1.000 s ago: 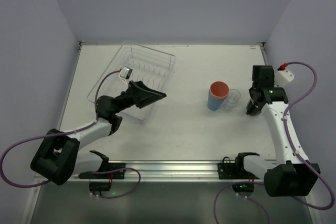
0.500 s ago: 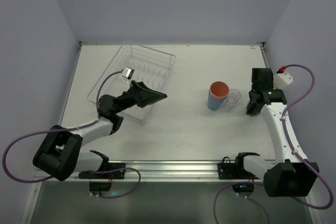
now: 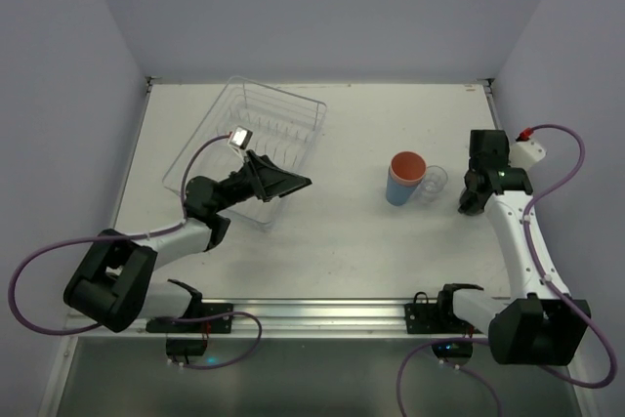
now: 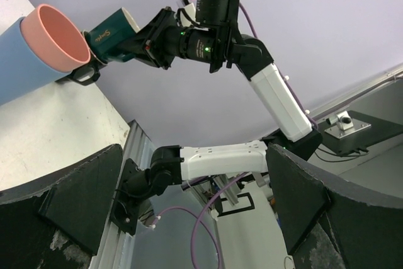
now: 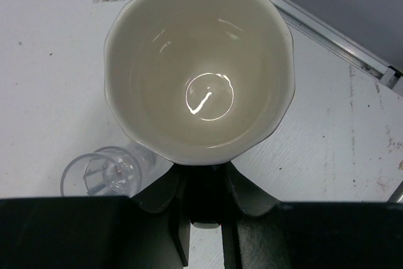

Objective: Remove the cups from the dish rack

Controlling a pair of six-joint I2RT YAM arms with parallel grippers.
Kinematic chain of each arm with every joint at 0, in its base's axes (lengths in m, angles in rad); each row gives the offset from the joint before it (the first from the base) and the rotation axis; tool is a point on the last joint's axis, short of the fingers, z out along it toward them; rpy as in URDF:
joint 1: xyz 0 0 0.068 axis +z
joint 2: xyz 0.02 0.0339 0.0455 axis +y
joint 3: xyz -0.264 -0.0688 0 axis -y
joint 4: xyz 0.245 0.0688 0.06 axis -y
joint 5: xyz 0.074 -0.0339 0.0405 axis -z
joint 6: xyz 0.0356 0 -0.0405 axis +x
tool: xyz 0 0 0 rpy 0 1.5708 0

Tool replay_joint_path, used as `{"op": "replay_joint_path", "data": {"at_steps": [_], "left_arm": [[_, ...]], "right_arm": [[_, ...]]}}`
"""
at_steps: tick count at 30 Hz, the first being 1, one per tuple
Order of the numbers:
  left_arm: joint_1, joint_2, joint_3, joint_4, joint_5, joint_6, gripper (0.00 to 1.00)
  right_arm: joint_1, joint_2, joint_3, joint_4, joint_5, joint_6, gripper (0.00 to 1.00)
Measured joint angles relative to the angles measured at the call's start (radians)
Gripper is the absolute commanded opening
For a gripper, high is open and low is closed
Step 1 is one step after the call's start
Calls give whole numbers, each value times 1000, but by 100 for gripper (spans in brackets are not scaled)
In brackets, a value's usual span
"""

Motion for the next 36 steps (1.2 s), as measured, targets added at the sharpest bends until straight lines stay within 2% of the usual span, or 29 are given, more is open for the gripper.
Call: {"op": "replay_joint_path", "data": {"at_steps": [23, 25, 26, 28, 30, 33, 35, 36], "left_arm": [[0, 42, -23, 1, 7, -37, 100], [0, 42, -27, 1, 9, -38, 100], [0, 42, -30, 1, 10, -38, 100], [0, 43, -34, 1, 12, -38, 100], [0, 46, -35, 1, 13, -38, 100], [0, 53, -35, 1, 14, -39, 100], [0, 56, -35, 1, 14, -40, 100], [0, 57, -35, 1, 13, -40, 100]], "right_arm": [[-13, 70, 0, 40, -30, -12, 0], [-15, 72, 0, 47, -30, -16, 6], [-16, 73, 0, 50, -30, -18, 12], [-16, 73, 0, 51, -31, -20, 15], [-16, 72, 0, 52, -31, -26, 27], [-16, 72, 0, 58, -32, -31, 40], [-16, 72, 0, 64, -32, -36, 45], [-16, 72, 0, 68, -32, -39, 53]]}}
